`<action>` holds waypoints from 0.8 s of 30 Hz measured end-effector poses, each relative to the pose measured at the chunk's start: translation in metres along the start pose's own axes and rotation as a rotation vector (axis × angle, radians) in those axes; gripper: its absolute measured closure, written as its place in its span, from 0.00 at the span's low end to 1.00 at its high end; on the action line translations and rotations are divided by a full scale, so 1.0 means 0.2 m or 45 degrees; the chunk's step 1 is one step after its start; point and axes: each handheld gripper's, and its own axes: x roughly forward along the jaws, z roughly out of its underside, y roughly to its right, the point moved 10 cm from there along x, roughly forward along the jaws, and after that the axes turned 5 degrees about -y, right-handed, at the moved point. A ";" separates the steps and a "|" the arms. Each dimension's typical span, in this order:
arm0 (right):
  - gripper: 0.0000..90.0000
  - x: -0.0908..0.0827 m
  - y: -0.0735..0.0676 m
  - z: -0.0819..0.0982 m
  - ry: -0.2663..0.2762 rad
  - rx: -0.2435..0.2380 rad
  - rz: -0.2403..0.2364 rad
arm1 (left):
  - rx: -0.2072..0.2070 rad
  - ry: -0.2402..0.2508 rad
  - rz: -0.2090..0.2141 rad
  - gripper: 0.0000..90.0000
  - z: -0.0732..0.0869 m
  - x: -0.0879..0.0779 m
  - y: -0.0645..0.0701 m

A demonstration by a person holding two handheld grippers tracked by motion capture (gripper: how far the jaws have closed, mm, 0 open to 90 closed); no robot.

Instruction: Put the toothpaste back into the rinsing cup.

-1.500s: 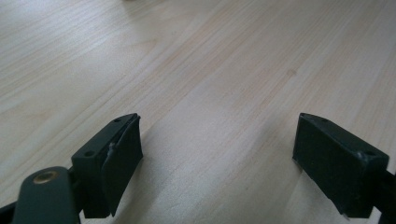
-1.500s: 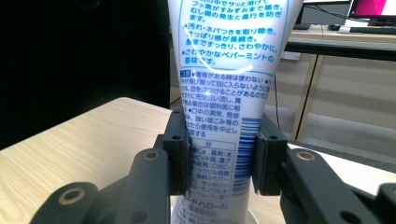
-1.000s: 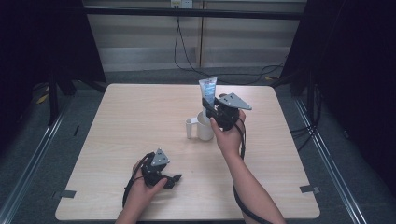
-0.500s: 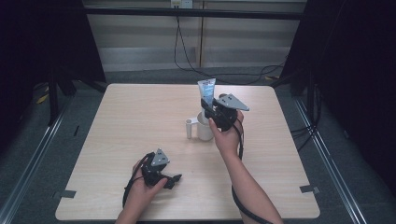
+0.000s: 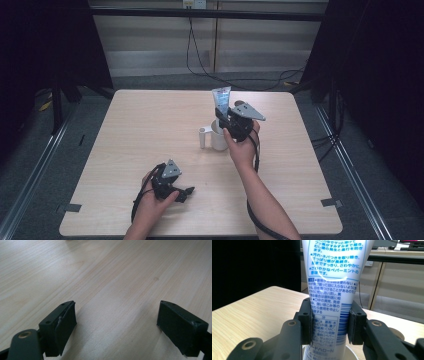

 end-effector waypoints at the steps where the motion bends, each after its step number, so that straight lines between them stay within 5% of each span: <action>1: 0.70 0.00 0.00 0.00 -0.003 0.002 -0.004 | 0.000 0.000 0.000 0.17 0.00 0.00 0.00; 24: 0.69 0.02 0.02 0.12 -0.048 0.030 0.003 | 0.000 -0.001 0.001 0.17 0.00 0.00 0.00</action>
